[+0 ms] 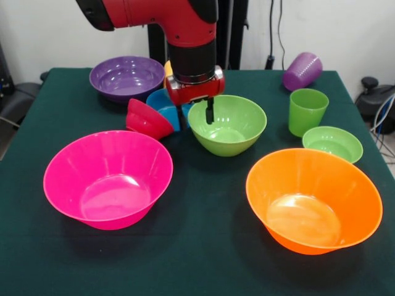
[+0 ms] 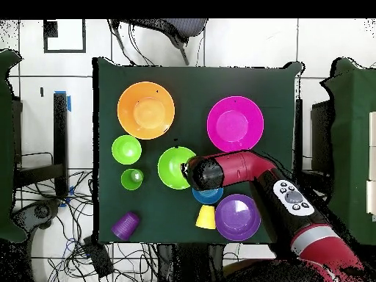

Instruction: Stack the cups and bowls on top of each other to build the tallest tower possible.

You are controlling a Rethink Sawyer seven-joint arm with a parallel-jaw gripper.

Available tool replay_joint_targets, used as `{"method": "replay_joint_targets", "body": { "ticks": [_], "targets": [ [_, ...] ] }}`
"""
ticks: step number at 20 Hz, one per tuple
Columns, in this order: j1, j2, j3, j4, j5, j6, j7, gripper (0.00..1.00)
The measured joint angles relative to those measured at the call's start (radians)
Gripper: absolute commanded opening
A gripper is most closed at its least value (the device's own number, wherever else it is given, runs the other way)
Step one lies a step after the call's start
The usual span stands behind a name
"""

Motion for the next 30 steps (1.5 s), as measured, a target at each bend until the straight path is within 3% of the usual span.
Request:
{"method": "replay_joint_targets", "body": {
  "ticks": [12,23,30],
  "targets": [
    [0.009,-0.037,-0.002,-0.023,-0.01,-0.035,0.0,1.0],
    [0.039,-0.058,-0.017,-0.07,-0.082,-0.058,0.0,1.0],
    [0.038,-0.059,-0.017,-0.104,-0.089,-0.11,0.0,1.0]
  ]
}}
